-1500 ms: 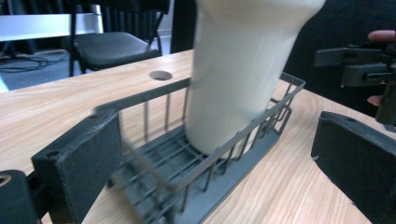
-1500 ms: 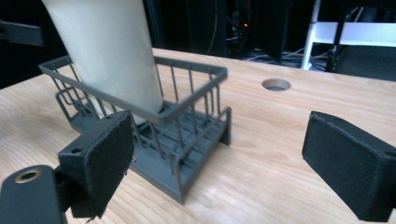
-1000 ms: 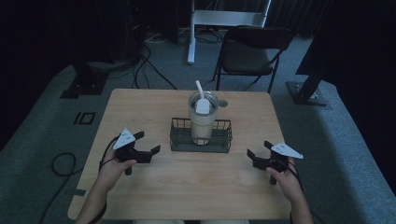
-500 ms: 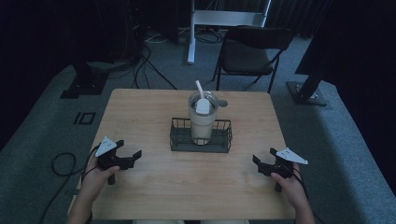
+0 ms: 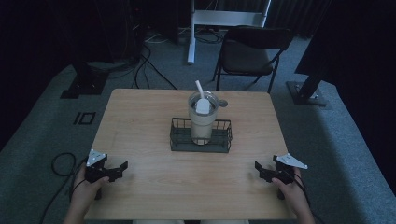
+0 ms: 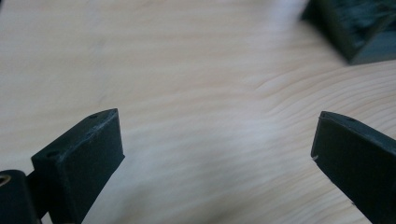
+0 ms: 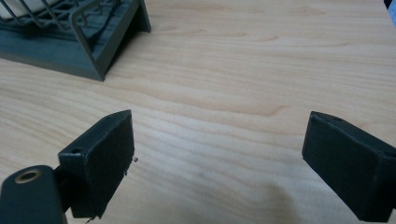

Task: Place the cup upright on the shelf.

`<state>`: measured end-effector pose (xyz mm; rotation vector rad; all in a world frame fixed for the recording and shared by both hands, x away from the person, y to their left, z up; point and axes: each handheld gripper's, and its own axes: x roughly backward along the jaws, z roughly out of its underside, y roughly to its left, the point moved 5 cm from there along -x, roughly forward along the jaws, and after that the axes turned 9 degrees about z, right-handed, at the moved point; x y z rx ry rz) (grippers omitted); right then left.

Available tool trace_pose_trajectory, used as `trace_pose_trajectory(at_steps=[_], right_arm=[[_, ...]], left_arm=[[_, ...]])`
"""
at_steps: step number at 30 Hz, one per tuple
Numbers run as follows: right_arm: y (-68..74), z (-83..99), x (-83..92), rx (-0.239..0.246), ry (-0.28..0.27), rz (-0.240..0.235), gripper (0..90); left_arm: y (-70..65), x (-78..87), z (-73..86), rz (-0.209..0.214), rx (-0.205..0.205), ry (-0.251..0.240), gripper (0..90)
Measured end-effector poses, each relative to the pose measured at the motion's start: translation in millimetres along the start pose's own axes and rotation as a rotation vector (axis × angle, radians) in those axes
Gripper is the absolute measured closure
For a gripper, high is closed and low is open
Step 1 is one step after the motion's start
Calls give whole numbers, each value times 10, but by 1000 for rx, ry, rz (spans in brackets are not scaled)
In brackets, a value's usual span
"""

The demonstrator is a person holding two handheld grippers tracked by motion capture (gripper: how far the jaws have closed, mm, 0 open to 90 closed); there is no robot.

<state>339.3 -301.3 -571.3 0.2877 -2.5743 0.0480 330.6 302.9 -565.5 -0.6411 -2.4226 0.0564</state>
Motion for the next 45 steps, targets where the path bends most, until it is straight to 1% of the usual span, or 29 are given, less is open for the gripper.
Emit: trace_pose_trajectory(at_steps=[1,2,3,4,6,7,9,10,11,12,13,14,15,16,17,18,20,22,24,25,26,27,28,29,30,31,36,38,45], right_arm=[[2,5,8,6,2,4,91],[0,12,14,10,11,9,91],[-4,23,21,20,22,24,91],[-5,33,26,28,27,33,91],[-5,56,34,33,44,40,91],[-5,67,37,32,52,39,91],[-5,83,45,13,69,34,91],[-7,89,47,12,76,38,91],[-12,98,49,13,86,48,91],[-14,118,53,18,106,55,91],[-14,118,53,18,106,55,91],[-17,127,55,25,116,61,91],[-20,139,58,31,129,69,91],[-24,156,63,41,145,82,91],[-24,156,63,41,145,82,91],[-29,176,68,44,166,94,91],[-30,182,69,41,174,97,91],[-43,204,67,31,202,105,91],[-56,206,67,24,205,113,91],[-54,208,67,26,206,121,91],[-40,211,62,43,212,131,91],[-40,211,62,43,212,131,91],[-21,211,58,61,212,118,91],[-21,211,58,61,212,118,91],[-14,209,54,67,212,112,91],[-14,209,54,67,212,112,91],[-14,210,54,67,212,112,91],[-14,210,54,67,212,112,91],[-15,209,54,67,212,111,90]], left_arm=[[14,8,15,-12,5,9,27],[34,19,45,-37,10,30,27],[42,28,68,-54,6,47,27],[44,33,86,-64,8,55,27],[31,31,122,-67,28,74,27],[22,28,137,-72,30,82,27],[16,26,158,-91,32,91,27],[13,25,177,-103,40,107,27],[11,29,178,-112,42,106,27],[9,34,186,-132,49,107,27],[9,34,186,-132,49,107,27],[10,34,201,-139,60,122,27],[10,34,206,-145,68,126,27],[12,32,222,-163,71,146,27],[12,32,222,-163,71,146,27],[10,29,225,-176,65,154,27],[3,20,227,-190,51,168,27],[-1,13,225,-196,53,170,24],[-11,10,226,-208,64,166,24],[-17,9,227,-212,67,164,25],[-28,10,231,-219,72,160,25],[-36,13,235,-222,76,159,25],[-55,17,244,-246,94,153,25],[-55,17,244,-246,94,153,25],[-75,13,246,-267,116,148,24],[-75,13,246,-267,116,148,24],[-101,-10,237,-326,168,132,24],[-102,-12,235,-336,176,133,24],[-105,-10,237,-344,182,131,25]])
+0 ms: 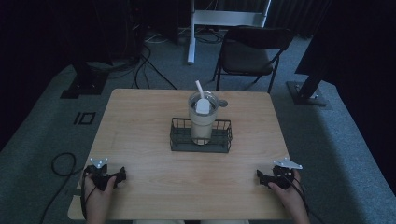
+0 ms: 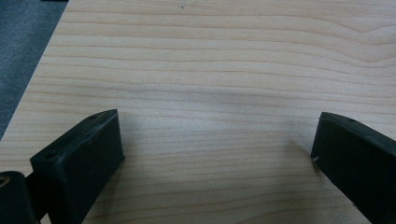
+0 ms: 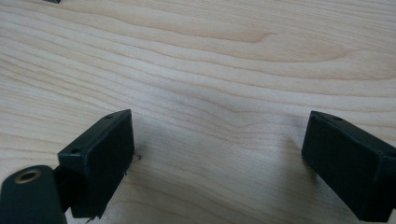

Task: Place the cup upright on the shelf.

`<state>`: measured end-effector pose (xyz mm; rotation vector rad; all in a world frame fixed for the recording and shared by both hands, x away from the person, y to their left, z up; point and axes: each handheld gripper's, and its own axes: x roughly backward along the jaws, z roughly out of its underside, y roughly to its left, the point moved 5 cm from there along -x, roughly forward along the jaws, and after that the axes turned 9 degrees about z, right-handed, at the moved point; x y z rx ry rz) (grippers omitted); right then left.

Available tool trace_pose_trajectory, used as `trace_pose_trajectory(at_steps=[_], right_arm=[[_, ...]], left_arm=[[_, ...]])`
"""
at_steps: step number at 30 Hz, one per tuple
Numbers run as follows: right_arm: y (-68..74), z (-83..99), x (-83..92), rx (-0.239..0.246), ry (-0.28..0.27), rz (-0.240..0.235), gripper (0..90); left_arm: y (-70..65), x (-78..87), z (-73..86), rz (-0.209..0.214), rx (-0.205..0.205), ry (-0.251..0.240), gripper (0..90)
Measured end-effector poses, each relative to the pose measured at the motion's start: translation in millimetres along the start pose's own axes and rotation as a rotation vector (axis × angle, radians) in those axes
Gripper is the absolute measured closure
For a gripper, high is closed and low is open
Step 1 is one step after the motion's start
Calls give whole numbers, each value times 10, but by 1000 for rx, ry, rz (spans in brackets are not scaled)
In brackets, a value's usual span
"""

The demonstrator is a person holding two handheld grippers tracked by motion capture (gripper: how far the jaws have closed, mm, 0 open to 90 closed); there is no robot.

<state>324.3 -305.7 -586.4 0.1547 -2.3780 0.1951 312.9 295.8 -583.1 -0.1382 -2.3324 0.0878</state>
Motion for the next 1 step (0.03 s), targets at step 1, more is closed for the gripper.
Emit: trace_pose_trajectory(at_steps=[1], right_arm=[[0,0,0,0,0,0,91]], left_arm=[[0,0,0,-1,1,0,25]])
